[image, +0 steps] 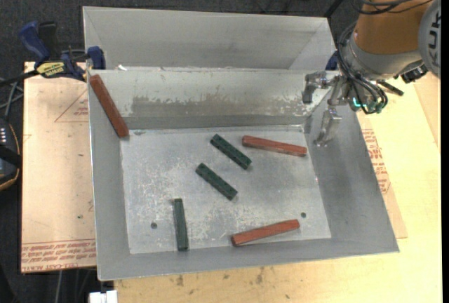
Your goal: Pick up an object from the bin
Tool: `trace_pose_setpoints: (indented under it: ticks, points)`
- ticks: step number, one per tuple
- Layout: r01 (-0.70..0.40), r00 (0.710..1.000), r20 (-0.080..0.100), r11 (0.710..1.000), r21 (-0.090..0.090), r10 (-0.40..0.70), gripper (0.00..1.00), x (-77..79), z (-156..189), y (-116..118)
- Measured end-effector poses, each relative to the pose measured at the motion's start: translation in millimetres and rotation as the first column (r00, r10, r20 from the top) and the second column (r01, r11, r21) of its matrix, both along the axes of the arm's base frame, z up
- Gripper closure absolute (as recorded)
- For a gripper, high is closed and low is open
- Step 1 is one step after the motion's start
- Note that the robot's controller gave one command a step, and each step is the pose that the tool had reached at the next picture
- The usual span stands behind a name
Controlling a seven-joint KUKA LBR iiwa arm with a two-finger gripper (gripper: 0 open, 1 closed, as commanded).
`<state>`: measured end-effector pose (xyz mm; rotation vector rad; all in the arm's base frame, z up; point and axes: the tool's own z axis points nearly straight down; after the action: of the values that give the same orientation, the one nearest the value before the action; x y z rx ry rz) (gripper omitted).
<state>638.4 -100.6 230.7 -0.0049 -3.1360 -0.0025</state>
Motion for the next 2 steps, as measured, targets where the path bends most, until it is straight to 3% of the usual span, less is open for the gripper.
trace_pose_setpoints:
  ticks: [1,2]
  points:
    - [-0.002,1.000,0.008,1.000,-0.001,0.002,0.00,1.4,5.2,0.3]
    - [0.070,0.997,0.014,0.998,-0.001,-0.070,0.00,0.4,-33.0,6.1]
